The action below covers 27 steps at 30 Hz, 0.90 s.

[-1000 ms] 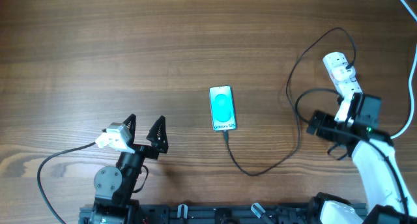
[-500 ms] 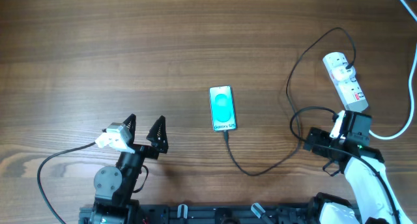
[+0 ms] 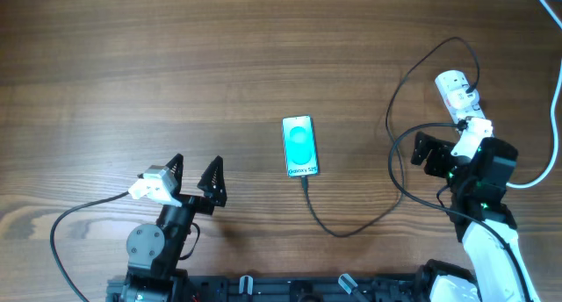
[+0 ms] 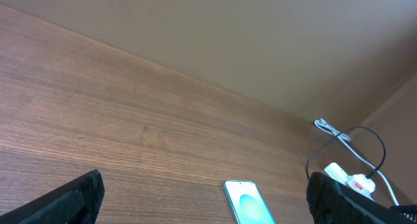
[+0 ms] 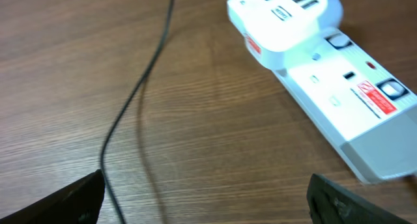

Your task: Plug charger to phone and switch on socket

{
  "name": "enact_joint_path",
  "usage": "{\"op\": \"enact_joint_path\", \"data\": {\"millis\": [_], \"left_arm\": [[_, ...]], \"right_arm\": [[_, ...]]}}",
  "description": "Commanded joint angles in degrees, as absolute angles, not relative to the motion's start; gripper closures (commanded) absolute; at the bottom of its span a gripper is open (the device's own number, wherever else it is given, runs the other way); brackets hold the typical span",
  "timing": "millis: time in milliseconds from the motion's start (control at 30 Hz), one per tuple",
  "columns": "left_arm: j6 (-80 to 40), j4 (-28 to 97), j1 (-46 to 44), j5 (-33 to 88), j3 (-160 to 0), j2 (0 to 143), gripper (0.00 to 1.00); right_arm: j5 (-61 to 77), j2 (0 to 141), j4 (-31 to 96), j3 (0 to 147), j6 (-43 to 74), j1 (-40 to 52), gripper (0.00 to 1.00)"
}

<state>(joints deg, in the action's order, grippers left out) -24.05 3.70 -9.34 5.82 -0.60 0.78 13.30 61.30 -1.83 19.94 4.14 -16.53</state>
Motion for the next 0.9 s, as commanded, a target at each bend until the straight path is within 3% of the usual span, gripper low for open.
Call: {"op": "enact_joint_path", "data": {"millis": [0, 233, 367, 633, 867], "left_arm": [[-22.9, 4.1, -9.47, 5.26, -0.32, 0.16, 0.0], [-22.9, 4.1, -9.47, 5.28, -0.32, 0.16, 0.0], [-22.9, 4.1, -9.47, 5.26, -0.32, 0.16, 0.0], [-22.9, 4.1, -9.47, 5.28, -0.32, 0.16, 0.0], [-22.9, 4.1, -9.47, 5.28, -0.32, 0.16, 0.0]], "right_arm": [[16.69, 59.2, -4.89, 17.63, 3.01, -16.29, 0.0], [18.55, 53.12, -35.9, 0.14, 1.04, -12.08, 0.0], [18.57, 51.09, -30.94, 0.3, -1.58, -11.79, 0.0], [18.57, 46.17, -7.79, 0.3, -6.04, -11.79, 0.0], [18.63, 36.21, -1.37, 0.3, -5.67, -11.79, 0.0]]}}
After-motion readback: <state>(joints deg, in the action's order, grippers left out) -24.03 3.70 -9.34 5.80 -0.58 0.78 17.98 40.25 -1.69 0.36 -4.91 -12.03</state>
